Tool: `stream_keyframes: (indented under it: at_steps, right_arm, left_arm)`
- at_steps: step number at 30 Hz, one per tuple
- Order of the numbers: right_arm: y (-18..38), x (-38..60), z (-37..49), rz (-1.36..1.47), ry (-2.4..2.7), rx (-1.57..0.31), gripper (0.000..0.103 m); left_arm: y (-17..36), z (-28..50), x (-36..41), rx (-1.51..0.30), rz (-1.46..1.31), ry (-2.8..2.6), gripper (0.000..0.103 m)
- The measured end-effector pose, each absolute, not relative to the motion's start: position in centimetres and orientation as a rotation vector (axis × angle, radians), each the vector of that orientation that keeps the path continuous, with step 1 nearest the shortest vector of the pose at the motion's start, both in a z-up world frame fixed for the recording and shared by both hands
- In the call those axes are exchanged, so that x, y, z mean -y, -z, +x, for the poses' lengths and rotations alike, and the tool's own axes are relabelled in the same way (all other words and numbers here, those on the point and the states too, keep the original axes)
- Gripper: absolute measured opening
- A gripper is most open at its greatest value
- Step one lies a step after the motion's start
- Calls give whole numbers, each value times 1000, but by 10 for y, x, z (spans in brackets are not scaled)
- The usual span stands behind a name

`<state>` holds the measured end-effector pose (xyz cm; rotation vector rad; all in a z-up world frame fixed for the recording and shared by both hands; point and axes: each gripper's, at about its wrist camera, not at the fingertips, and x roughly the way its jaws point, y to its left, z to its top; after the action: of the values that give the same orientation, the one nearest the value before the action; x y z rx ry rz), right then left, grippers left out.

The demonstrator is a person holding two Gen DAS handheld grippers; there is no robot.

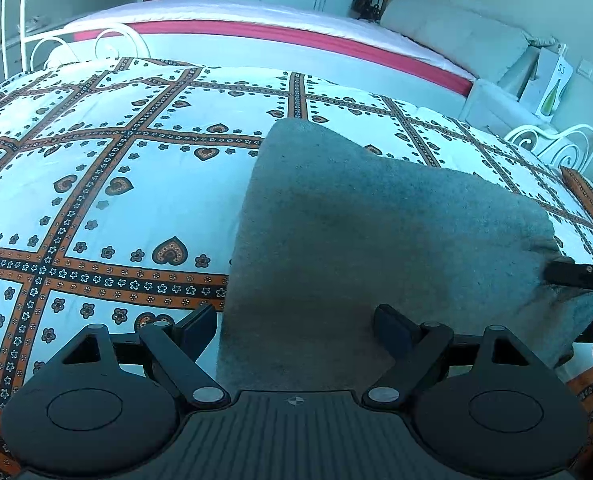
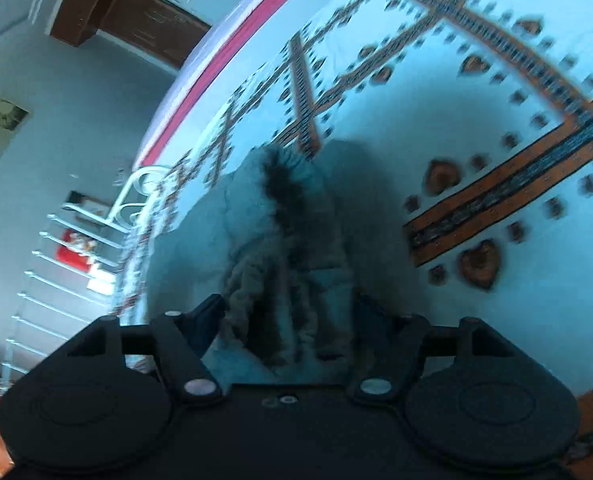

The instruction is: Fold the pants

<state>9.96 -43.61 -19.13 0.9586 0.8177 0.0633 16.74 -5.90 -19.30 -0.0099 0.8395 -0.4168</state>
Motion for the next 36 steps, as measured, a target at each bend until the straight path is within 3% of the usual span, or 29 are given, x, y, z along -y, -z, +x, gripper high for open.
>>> stream_keyframes:
  at_steps: [2, 5, 6, 11, 20, 22, 26, 29, 32, 34, 36]
  right_arm:
    - [197, 435, 106, 983, -82, -813, 58]
    - [204, 436, 111, 1058, -131, -784, 33]
    - [202, 435, 111, 1058, -152, -770, 29]
    - [172, 416, 104, 907, -139, -724, 21]
    - [118, 407, 78, 687, -48, -614, 21]
    - [120, 417, 71, 678, -18, -613, 21]
    - [170, 427, 83, 697, 51, -785, 25]
    - [174, 434, 79, 840, 25, -706, 25]
    - [162, 429, 79, 792, -26, -657, 25]
    - [181, 435, 84, 789, 51, -748, 30]
    - [191, 443, 80, 804, 79, -760, 41]
  left_arm:
    - [193, 168, 60, -842, -13, 414, 86]
    - [194, 168, 61, -842, -12, 413, 86]
    - [195, 168, 62, -843, -11, 412, 86]
    - [195, 170, 62, -841, -25, 413, 86]
    - [186, 166, 70, -815, -30, 460, 87]
    - [187, 165, 74, -818, -13, 476, 87]
    - [198, 167, 86, -863, 49, 462, 87]
    - [187, 162, 81, -814, 11, 461, 87]
    - [179, 161, 76, -757, 31, 436, 87]
    - [191, 168, 77, -835, 51, 418, 87]
    - [201, 168, 78, -869, 62, 422, 88]
